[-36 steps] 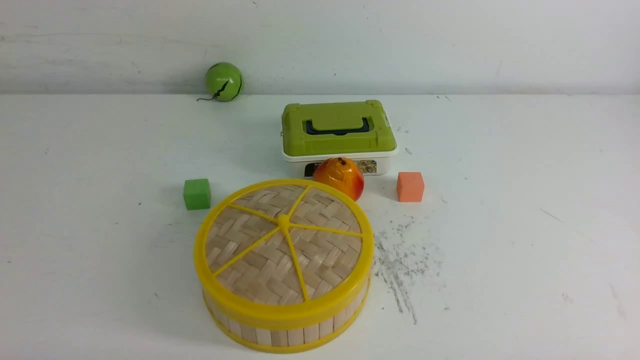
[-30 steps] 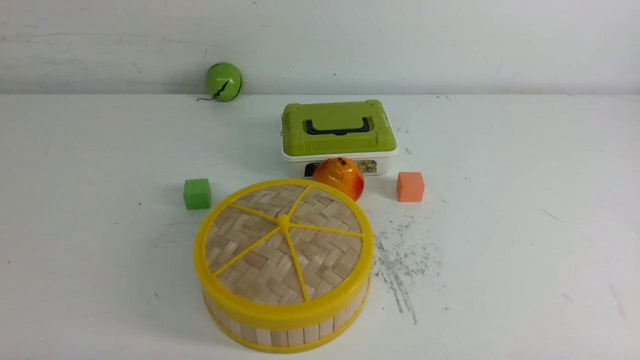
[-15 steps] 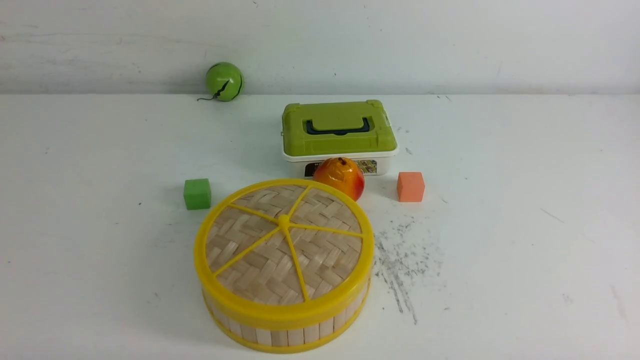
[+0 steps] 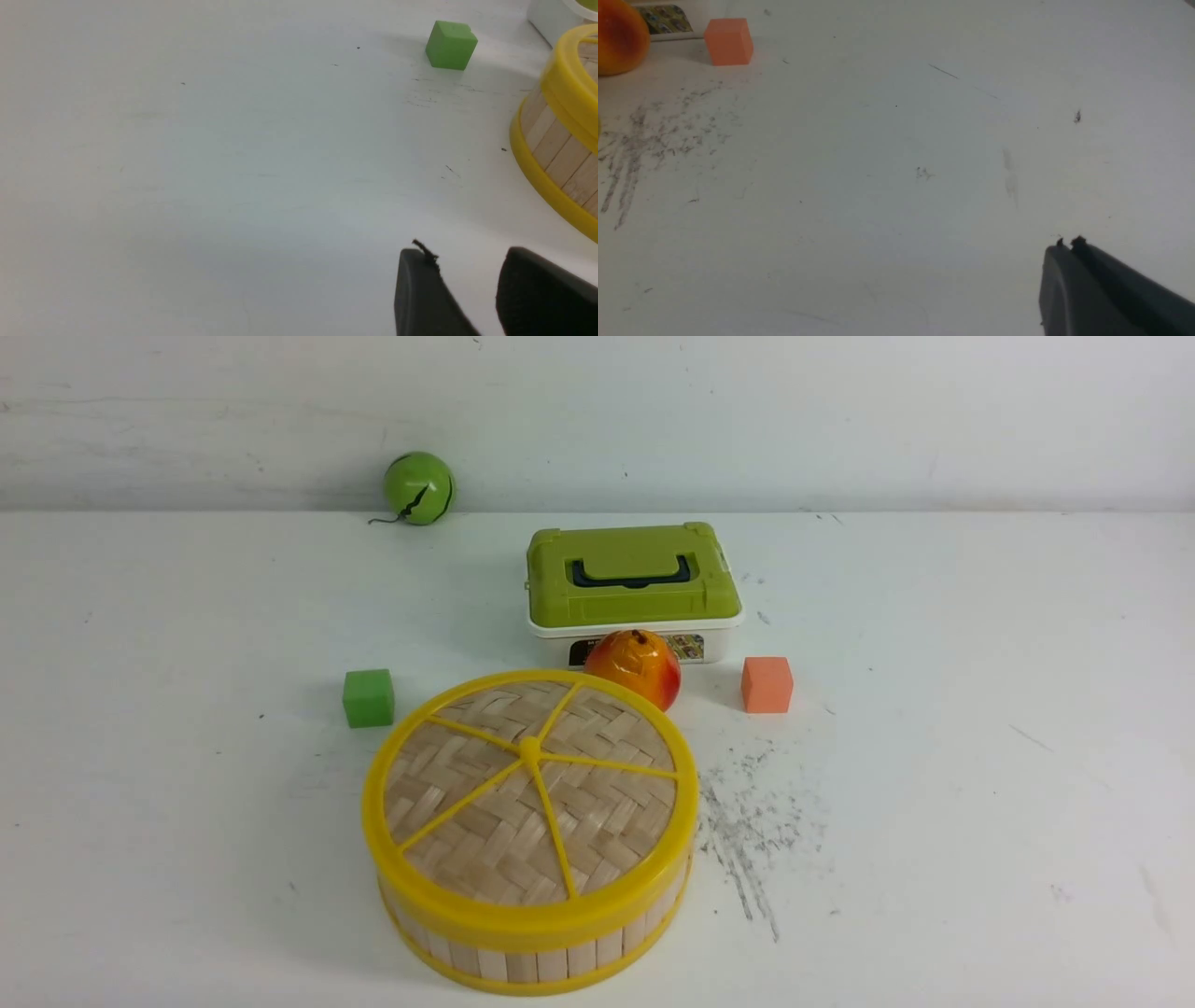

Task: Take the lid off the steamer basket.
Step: Use the right arm to lift the lid of the steamer

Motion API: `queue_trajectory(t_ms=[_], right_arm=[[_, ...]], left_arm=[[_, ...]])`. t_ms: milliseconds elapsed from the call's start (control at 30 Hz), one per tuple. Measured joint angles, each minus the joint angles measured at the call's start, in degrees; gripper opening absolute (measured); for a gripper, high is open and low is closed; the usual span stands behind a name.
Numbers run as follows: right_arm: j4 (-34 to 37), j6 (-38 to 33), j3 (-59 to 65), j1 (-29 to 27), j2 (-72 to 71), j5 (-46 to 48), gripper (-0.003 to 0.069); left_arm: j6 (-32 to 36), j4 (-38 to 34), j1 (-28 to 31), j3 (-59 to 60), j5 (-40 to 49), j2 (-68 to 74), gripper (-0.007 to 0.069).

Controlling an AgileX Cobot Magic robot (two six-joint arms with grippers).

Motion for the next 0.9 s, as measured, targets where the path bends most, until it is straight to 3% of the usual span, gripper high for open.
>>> queue_trajectory(t_ms=[333,700,800,900], right_arm=[[-0.6,0.0,0.0,0.0,0.0,0.0,0.0003],[3.6,0.0,0.0,0.0,0.0,0.0,0.0013],[7.9,0.2,0.0,0.0,0.0,0.0,0.0017],[20.3,3.8,0.0,0.0,0.0,0.4,0.0020]], left_arm=[[0.0,0.0,0.0,0.0,0.0,0.0,0.0240],[0.0,0.0,0.0,0.0,0.0,0.0,0.0240],[0.0,0.0,0.0,0.0,0.0,0.0,0.0240],[0.0,0.0,0.0,0.0,0.0,0.0,0.0240]])
